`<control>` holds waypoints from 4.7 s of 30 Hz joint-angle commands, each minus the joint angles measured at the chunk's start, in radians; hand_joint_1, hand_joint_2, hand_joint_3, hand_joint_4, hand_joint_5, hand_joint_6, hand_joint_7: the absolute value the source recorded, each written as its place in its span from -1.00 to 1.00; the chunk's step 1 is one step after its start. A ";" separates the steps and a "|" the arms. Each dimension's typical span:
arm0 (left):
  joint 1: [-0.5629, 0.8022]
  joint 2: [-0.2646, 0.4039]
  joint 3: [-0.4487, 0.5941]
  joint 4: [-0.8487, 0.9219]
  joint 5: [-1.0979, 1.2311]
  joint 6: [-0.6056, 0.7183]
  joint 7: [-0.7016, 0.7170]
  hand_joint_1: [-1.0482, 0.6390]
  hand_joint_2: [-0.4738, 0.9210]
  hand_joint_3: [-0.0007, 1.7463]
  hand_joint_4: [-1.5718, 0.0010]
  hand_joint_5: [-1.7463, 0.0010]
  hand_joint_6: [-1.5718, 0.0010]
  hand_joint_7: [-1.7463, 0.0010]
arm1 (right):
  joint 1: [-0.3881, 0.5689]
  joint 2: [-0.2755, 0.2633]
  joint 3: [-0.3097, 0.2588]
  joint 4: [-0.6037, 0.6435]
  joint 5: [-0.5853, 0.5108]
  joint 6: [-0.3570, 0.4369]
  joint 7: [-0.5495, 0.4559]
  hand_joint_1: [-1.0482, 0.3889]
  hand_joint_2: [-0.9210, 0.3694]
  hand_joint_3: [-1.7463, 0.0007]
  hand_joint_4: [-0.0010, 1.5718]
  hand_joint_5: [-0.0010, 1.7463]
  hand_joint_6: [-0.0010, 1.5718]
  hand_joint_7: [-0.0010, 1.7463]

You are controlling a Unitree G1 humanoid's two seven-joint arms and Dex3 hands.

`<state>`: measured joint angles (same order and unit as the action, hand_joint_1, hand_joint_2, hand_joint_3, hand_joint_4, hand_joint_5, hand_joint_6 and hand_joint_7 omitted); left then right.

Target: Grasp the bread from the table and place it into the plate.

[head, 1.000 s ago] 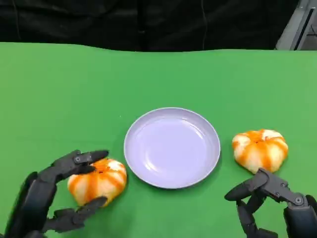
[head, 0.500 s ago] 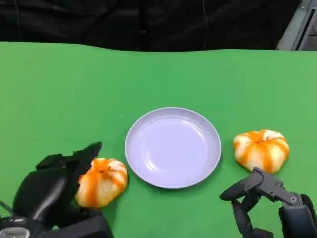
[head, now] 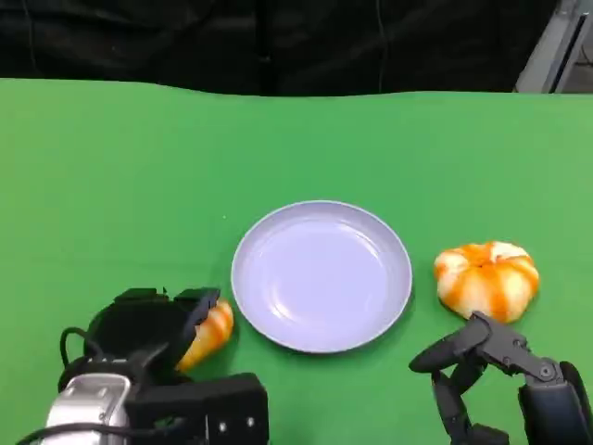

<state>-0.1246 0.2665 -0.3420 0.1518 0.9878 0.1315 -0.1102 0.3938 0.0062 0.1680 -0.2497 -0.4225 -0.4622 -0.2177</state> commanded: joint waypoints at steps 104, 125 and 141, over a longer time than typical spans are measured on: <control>0.255 -0.073 0.275 -0.277 -0.915 -0.494 -0.073 -0.46 1.00 -0.55 0.21 0.56 0.28 0.75 | 0.042 -0.006 0.024 -0.047 -0.010 0.036 -0.010 0.24 -0.29 -0.27 -0.07 0.81 -0.10 0.36; 0.439 -0.138 0.377 -0.295 -1.011 -0.631 -0.052 0.32 0.27 0.54 -0.09 -1.00 0.04 -0.86 | 0.041 -0.030 -0.003 -0.052 0.023 0.012 0.015 0.22 -0.29 -0.26 -0.06 0.80 -0.10 0.37; 0.425 -0.142 0.374 -0.269 -1.016 -0.639 -0.067 0.30 0.16 0.64 -0.06 -1.00 0.01 -0.78 | 0.045 -0.031 -0.005 -0.058 0.031 0.009 0.028 0.27 -0.28 -0.29 -0.06 0.82 -0.09 0.38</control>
<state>0.3043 0.1176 0.0269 -0.1256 -0.0244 -0.4925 -0.1773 0.4314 -0.0131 0.1680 -0.2948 -0.4010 -0.4447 -0.1924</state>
